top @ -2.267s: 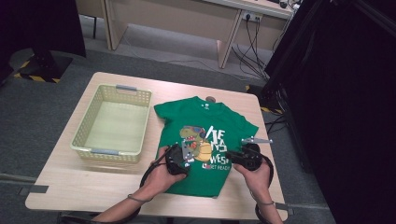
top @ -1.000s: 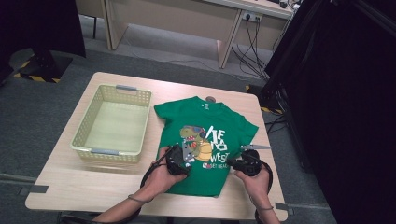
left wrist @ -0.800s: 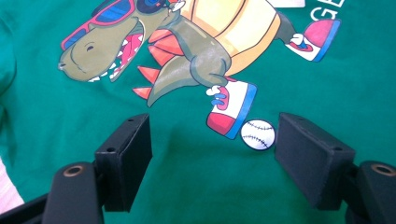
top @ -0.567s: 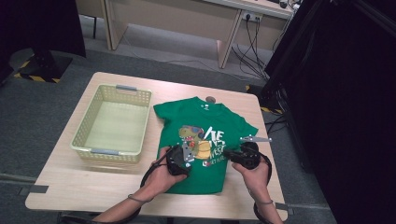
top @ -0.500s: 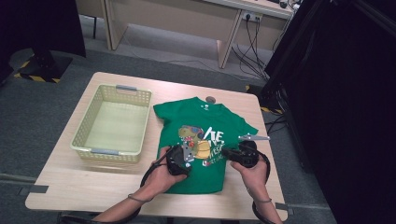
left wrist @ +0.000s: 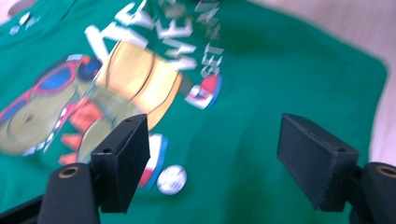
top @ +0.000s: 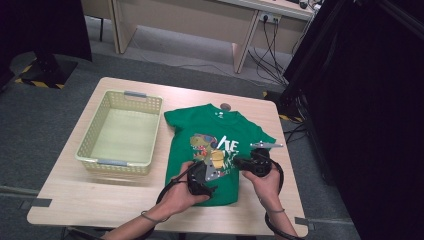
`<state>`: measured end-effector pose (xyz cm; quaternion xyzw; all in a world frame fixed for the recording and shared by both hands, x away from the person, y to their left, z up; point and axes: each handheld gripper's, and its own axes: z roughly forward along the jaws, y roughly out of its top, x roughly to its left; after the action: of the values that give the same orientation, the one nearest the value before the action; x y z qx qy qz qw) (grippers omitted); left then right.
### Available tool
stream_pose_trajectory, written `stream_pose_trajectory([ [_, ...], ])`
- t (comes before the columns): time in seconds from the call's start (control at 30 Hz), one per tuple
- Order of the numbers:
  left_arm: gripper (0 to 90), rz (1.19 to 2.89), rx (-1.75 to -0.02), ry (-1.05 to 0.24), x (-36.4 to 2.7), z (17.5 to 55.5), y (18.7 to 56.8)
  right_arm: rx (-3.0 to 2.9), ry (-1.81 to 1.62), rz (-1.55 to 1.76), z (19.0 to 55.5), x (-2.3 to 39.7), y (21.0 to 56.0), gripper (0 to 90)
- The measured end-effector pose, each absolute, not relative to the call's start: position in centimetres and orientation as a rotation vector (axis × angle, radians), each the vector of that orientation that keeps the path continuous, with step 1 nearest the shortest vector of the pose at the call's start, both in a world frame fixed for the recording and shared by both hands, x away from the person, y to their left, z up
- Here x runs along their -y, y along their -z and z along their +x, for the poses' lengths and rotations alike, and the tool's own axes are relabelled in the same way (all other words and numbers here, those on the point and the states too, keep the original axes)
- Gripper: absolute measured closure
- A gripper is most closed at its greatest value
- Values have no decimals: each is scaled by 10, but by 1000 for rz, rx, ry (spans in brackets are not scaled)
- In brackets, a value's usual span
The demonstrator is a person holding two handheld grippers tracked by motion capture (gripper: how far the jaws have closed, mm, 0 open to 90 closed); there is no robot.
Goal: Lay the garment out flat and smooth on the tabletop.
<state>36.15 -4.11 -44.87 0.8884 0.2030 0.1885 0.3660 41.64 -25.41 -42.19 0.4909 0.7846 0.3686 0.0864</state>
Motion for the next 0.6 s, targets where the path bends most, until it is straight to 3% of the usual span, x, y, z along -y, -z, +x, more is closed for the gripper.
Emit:
stream_pose_trajectory([
  [0.6, 230, 2267, -523, -414, 52, 361, 448, -2390, -1174, 1447, 423, 230, 430, 840],
])
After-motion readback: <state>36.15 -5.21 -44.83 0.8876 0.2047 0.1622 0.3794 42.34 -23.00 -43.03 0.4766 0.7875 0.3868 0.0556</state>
